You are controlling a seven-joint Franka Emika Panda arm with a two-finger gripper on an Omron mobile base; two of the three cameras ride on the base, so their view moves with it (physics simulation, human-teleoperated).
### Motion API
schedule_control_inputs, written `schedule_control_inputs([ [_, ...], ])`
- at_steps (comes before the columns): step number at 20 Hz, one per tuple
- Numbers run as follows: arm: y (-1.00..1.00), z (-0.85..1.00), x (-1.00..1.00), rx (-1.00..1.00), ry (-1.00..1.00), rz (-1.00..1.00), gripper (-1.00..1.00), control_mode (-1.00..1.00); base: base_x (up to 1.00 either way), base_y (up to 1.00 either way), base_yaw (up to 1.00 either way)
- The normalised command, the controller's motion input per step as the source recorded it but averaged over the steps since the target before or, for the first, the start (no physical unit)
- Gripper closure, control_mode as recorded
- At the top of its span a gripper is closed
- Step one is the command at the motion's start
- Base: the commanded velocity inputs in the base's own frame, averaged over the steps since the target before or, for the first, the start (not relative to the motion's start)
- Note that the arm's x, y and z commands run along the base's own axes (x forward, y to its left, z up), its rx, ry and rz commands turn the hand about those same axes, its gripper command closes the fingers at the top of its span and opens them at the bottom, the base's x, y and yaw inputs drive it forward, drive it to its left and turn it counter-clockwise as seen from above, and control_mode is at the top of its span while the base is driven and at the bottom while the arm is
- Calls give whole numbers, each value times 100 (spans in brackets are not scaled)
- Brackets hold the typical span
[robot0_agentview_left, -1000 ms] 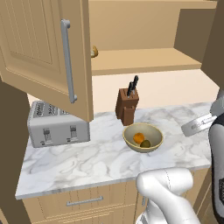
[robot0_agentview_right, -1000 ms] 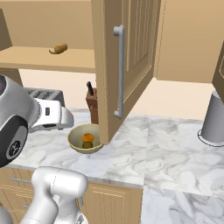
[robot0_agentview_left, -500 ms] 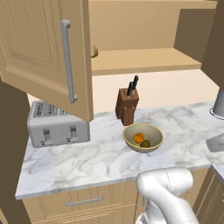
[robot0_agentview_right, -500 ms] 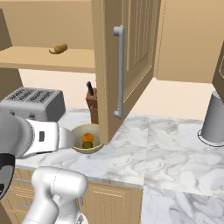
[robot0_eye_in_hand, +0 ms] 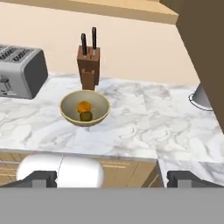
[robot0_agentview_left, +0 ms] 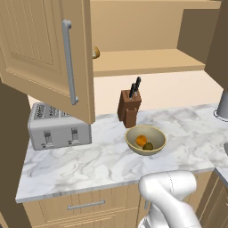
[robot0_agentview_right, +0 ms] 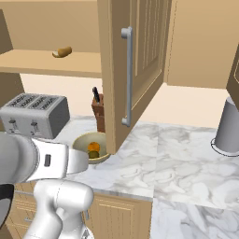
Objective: Open the cabinet. Pick the orange and kiwi from the cabinet and place them into the bowl. Then close the cabinet.
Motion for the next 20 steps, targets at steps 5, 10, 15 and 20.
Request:
schedule_control_inputs([
  [5, -33, 0, -17, 0, -12, -13, -100, -100, 0, 0, 0],
  [10, -27, 0, -11, 0, -11, -11, -100, -100, 0, 0, 0],
  [15, -26, 0, -1, 0, -11, -9, -100, -100, 0, 0, 0],
  [20, -31, 0, 0, 0, -17, -3, -100, -100, 0, 0, 0],
])
